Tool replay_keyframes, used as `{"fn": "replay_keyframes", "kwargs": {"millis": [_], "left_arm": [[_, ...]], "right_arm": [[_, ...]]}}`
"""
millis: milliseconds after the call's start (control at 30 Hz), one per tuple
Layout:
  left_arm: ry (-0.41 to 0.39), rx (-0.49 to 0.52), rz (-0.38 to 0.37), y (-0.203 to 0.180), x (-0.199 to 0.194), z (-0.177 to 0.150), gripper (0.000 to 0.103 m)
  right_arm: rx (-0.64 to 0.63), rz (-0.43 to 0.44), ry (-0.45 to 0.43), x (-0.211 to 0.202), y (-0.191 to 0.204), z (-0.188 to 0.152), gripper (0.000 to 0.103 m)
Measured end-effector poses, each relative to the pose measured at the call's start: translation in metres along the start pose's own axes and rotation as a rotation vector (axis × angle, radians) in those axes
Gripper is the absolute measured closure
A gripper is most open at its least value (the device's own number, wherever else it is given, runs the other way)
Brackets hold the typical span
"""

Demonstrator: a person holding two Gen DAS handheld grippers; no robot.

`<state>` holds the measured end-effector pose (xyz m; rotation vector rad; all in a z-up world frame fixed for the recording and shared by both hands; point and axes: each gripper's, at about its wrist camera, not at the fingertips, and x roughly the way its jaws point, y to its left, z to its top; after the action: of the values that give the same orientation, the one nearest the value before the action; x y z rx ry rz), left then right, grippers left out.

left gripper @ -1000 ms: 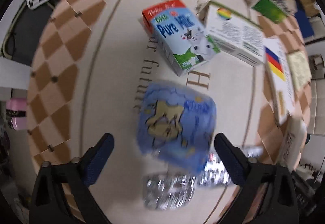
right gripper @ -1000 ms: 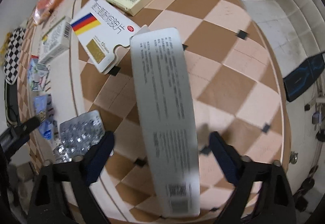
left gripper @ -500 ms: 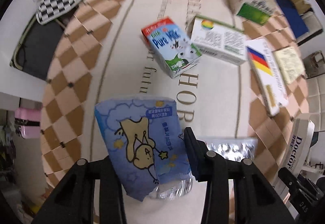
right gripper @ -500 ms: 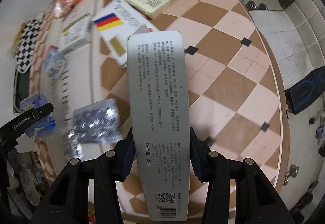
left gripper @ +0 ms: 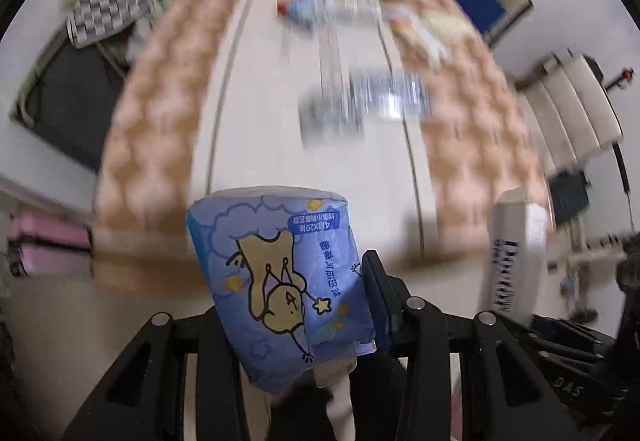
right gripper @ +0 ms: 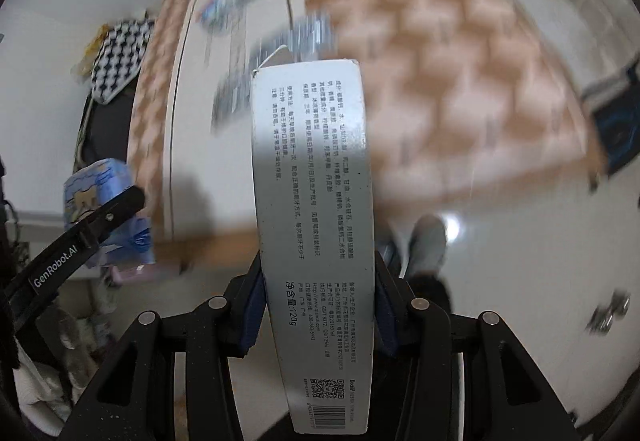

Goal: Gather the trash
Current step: 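Carry both items to the trash bin and open both tools to drop them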

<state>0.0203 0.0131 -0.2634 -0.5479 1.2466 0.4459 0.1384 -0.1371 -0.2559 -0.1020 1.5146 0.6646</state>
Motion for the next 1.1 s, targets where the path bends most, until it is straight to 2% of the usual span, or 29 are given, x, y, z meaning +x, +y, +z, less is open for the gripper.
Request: {"fn": "replay_keyframes", "kwargs": {"millis": [100, 233, 300, 367, 500, 567, 600, 633, 667, 700, 733, 800, 833, 867, 933, 1033, 1100], "left_arm": [[0.131, -0.024, -0.039, 0.012, 0.03, -0.065, 0.067], [0.257, -0.077, -0.067, 0.028, 0.097, -0.112, 0.067], [0.294, -0.115, -0.075, 0.036, 0.143, -0.121, 0.067], [0.337, -0.146, -0.119, 0.042, 0.199, -0.123, 0.067], [0.41, -0.189, -0.179, 0.046, 0.308, -0.116, 0.066], [0.432, -0.183, -0.175, 0.045, 0.351, -0.12, 0.061], [0.444, -0.177, -0.157, 0.046, 0.374, -0.118, 0.055], [0.44, -0.179, -0.152, 0.05, 0.382, -0.125, 0.042], [0.426, -0.186, -0.135, 0.053, 0.393, -0.124, 0.033], [0.413, -0.192, -0.107, 0.056, 0.402, -0.125, 0.018], [0.407, -0.197, -0.097, 0.06, 0.404, -0.13, 0.011], [0.403, -0.211, -0.064, 0.068, 0.41, -0.137, 0.01], [0.388, -0.213, -0.041, 0.075, 0.409, -0.141, 0.01], [0.364, -0.211, -0.02, 0.076, 0.407, -0.143, 0.01], [0.314, -0.215, 0.027, 0.081, 0.399, -0.154, 0.01], [0.268, -0.185, 0.12, 0.077, 0.387, -0.163, 0.01], [0.264, -0.172, 0.154, 0.074, 0.377, -0.166, 0.01]], "right_arm": [[0.042, 0.018, 0.113, 0.028, -0.021, -0.065, 0.054], [0.102, -0.003, 0.251, 0.093, -0.058, -0.123, 0.054], [0.114, -0.015, 0.29, 0.135, -0.075, -0.134, 0.054], [0.108, -0.032, 0.324, 0.18, -0.09, -0.138, 0.054], [0.079, -0.066, 0.396, 0.291, -0.121, -0.131, 0.054], [0.058, -0.064, 0.427, 0.338, -0.133, -0.125, 0.054], [0.052, -0.069, 0.438, 0.361, -0.139, -0.122, 0.054], [0.045, -0.075, 0.448, 0.383, -0.144, -0.118, 0.054], [0.032, -0.07, 0.471, 0.405, -0.147, -0.116, 0.054], [0.032, -0.076, 0.492, 0.427, -0.152, -0.114, 0.054], [0.032, -0.102, 0.503, 0.446, -0.157, -0.111, 0.052], [0.0, -0.116, 0.504, 0.473, -0.165, -0.098, 0.052], [-0.015, -0.127, 0.495, 0.481, -0.164, -0.099, 0.043], [-0.027, -0.142, 0.485, 0.489, -0.165, -0.098, 0.027], [-0.032, -0.163, 0.45, 0.495, -0.168, -0.1, 0.007], [-0.063, -0.225, 0.381, 0.489, -0.166, -0.106, 0.005], [-0.085, -0.255, 0.338, 0.474, -0.16, -0.107, 0.005]]}}
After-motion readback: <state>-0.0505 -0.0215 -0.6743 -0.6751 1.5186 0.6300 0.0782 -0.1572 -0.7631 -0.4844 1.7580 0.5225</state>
